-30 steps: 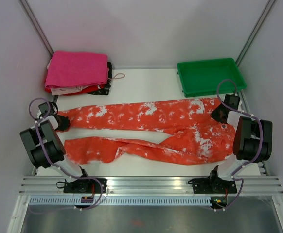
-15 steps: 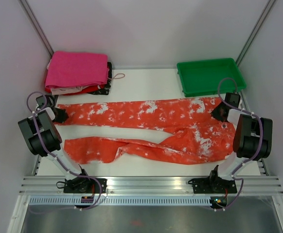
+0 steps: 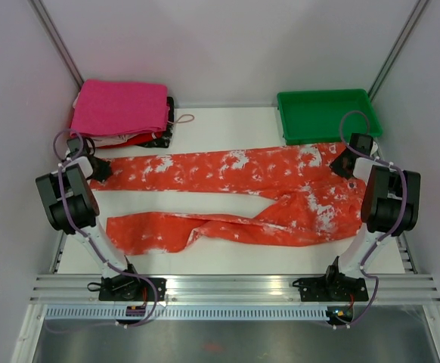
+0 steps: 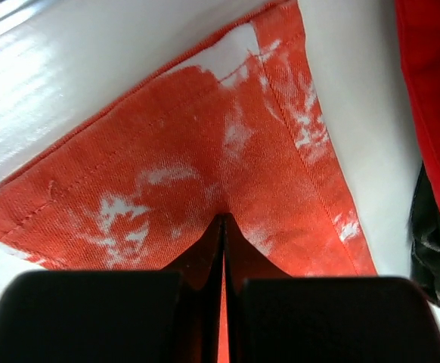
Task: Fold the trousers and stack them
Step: Flatten the trousers out
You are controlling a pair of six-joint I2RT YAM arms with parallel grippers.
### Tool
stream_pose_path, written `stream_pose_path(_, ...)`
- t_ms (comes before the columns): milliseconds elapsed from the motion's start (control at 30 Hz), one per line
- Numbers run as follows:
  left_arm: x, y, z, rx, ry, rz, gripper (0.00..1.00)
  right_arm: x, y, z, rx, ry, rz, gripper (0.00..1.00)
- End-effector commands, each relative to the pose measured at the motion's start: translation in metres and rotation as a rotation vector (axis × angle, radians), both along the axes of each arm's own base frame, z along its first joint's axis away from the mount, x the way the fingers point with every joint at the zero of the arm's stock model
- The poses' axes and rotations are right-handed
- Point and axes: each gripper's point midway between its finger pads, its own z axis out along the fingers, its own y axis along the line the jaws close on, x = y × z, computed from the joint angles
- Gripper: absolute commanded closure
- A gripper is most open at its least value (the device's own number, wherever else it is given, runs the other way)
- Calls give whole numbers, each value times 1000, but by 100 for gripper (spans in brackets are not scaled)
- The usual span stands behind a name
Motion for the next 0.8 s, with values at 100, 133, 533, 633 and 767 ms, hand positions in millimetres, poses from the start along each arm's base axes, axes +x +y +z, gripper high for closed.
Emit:
stream_pose_path(100,8,-4,20,68,-16,-72,98,-31,-39,17,-129,14,-142,100)
stream_pose_path(133,10,-6,33,75,-40,-82,97,-30,-36,31,-126,-19,-127,100)
stream_pose_path(533,-94,-58,176,203,-259,-168,0,-54,32,214,-85,-479,195,29)
stream_pose_path(633,-134,-82,174,154,-284,-164,0,-69,52,242,-64,-547,278,23)
stream_pose_path(767,-198,-108,114,26,-168,-49,0,-88,76,239,29,-527,328,23)
